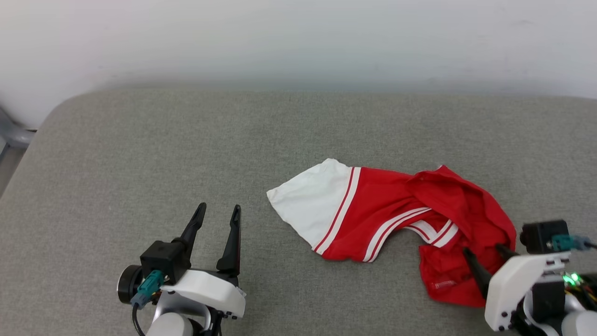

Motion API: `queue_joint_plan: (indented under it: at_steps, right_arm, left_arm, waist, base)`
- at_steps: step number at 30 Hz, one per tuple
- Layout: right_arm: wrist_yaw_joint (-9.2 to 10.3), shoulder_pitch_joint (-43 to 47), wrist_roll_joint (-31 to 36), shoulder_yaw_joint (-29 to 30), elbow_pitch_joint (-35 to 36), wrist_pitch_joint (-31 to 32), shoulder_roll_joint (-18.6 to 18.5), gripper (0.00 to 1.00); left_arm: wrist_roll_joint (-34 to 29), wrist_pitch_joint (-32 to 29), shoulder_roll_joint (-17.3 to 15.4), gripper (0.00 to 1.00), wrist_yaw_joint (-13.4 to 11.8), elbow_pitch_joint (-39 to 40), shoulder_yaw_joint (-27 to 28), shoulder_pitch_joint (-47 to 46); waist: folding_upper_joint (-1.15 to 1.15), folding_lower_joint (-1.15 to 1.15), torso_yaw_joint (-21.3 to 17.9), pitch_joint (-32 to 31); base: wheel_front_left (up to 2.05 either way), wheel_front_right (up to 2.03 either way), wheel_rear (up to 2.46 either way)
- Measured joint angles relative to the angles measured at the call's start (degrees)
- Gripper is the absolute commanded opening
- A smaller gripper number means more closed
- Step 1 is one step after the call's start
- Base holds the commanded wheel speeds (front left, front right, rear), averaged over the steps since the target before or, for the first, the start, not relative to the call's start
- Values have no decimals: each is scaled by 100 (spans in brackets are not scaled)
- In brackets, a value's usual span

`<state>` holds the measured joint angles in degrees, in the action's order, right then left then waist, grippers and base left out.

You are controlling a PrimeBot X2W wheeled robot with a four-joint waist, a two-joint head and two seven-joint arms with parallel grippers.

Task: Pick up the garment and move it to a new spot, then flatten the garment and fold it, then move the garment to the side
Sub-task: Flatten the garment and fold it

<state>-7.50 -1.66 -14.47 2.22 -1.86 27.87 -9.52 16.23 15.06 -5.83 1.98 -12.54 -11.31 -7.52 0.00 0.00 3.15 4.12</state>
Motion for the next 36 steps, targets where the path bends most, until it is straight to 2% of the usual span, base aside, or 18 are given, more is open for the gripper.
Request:
queue_joint_plan:
  at_steps: [4, 10, 11, 12, 13, 21, 26, 27, 36]
  right_arm:
    - [-1, -401, -31, -312, 44, 354, -231, 100]
    - [-1, -724, -145, -532, -464, 714, -445, 100]
    - [-1, -749, -179, -530, -523, 751, -446, 39]
    - [-1, -757, -180, -530, -545, 754, -447, 5]
    - [-1, -773, -203, -516, -557, 751, -447, 0]
    - [-1, -1241, -134, -275, -350, 720, -698, 0]
    - [-1, -2089, -22, -220, -267, 821, -914, 0]
    - [-1, -2974, 22, -354, -483, 846, -1060, 0]
    - [-1, -4745, -18, -1140, -1445, 214, -1149, 0]
  left_arm:
    - [0, 0, 3, 100, 22, 15, -37, -92]
    - [9, 0, 11, 100, 54, -29, -52, -188]
    - [13, 0, 12, 100, 53, -34, -43, -191]
    - [13, 0, 14, 100, 53, -44, -33, -188]
    - [13, 0, 19, 100, 52, -45, -30, -188]
    - [7, 0, 42, 100, 30, -31, 11, -186]
    - [1, 0, 69, 100, 54, 40, 3, -314]
    - [-16, 1, 105, 100, 115, 101, -38, -569]
    - [-65, 1, 175, 100, 258, 145, -90, -995]
  waist:
    - [0, 0, 43, 167]
    - [0, 0, 180, 331]
    - [0, 0, 201, 334]
    - [0, 0, 214, 329]
    - [0, 0, 221, 319]
    - [0, 0, 227, 297]
    - [0, 0, 266, 462]
    - [0, 0, 362, 689]
    - [0, 1, 700, 1326]
  base:
    - [0, 0, 0]
    - [0, 0, 0]
    - [0, 0, 0]
    - [0, 0, 0]
    - [0, 0, 0]
    - [0, 0, 0]
    - [0, 0, 0]
    - [0, 0, 0]
    - [0, 0, 0]
